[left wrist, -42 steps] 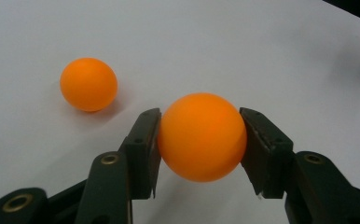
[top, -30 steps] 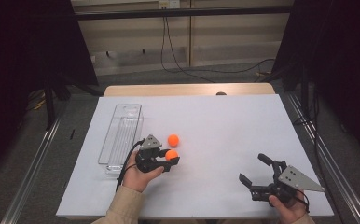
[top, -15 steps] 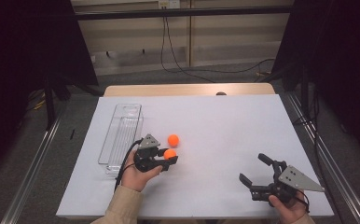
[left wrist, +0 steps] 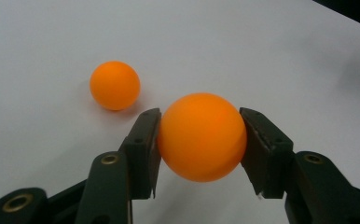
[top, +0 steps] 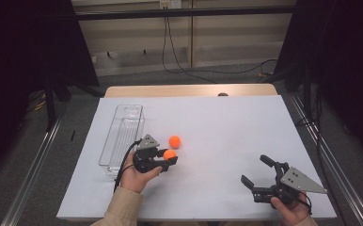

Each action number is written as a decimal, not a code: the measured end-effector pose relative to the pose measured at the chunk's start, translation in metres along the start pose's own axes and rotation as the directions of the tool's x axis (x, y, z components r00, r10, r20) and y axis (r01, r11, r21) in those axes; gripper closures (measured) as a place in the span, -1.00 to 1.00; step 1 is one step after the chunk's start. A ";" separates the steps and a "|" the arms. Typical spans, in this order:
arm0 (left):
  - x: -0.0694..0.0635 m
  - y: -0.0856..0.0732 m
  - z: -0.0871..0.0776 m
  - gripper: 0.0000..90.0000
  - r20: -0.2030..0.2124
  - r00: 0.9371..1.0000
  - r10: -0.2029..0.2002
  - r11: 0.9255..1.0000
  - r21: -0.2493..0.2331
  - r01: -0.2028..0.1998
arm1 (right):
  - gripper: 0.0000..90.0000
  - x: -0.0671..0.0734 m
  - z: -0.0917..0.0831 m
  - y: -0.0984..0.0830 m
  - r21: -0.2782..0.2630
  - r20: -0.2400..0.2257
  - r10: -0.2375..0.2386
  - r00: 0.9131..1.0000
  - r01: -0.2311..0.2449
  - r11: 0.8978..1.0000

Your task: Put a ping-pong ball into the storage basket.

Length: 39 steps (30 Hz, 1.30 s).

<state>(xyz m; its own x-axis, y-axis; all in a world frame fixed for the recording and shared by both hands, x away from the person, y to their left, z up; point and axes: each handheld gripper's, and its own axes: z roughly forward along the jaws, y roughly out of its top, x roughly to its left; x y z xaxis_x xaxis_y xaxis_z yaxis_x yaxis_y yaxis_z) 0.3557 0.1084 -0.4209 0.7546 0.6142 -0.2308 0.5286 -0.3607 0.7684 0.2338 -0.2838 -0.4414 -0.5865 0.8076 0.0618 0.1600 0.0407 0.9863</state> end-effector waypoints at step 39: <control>0.010 0.002 -0.013 0.13 -0.028 0.999 -0.028 0.999 -0.018 0.027 | -0.93 0.000 0.000 0.000 -0.002 -0.002 0.002 1.000 -0.002 1.000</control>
<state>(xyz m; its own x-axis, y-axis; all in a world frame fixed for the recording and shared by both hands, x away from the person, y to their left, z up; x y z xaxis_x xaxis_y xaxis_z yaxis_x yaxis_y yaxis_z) 0.3589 0.1226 -0.4141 0.7283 0.6437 -0.2351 0.5420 -0.3312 0.7724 0.2338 -0.2832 -0.4414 -0.5881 0.8063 0.0643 0.1599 0.0380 0.9864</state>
